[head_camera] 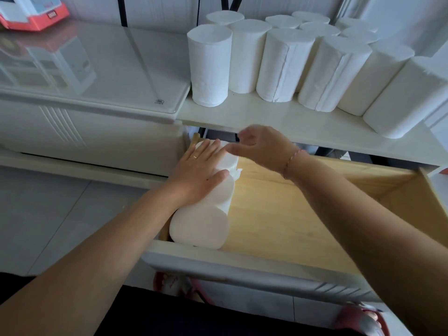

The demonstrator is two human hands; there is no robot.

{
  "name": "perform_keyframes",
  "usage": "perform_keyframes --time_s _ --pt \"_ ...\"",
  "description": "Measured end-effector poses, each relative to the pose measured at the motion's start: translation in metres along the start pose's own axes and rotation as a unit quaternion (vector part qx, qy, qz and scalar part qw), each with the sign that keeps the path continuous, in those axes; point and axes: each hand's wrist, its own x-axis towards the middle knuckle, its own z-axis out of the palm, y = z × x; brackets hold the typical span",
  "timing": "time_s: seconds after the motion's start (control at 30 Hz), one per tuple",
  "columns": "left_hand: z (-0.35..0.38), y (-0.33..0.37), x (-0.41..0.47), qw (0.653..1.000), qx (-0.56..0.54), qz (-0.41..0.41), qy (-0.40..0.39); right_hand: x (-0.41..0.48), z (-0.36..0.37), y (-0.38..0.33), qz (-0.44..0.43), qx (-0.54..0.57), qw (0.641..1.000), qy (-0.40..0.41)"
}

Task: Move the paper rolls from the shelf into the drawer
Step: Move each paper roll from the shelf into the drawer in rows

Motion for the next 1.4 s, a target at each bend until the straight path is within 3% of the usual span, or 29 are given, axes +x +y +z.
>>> perform_keyframes --time_s 0.07,0.13,0.53,1.0,1.4 --pt "0.0 0.0 0.0 1.0 0.011 0.006 0.004 0.022 -0.003 -0.001 0.014 0.132 0.987 0.094" --pt "0.001 -0.002 0.0 1.0 0.015 0.012 0.005 0.046 -0.001 -0.004 0.005 0.186 0.974 0.13" --pt "0.006 -0.007 -0.001 0.999 0.016 0.031 0.034 0.149 0.007 -0.025 -0.019 0.306 0.923 0.232" --pt "0.005 -0.006 -0.002 0.999 -0.002 0.033 0.026 0.167 0.016 -0.025 -0.045 0.329 0.914 0.235" --pt "0.006 -0.008 0.001 0.999 0.037 0.033 0.012 0.067 0.003 -0.004 -0.064 0.33 0.932 0.134"
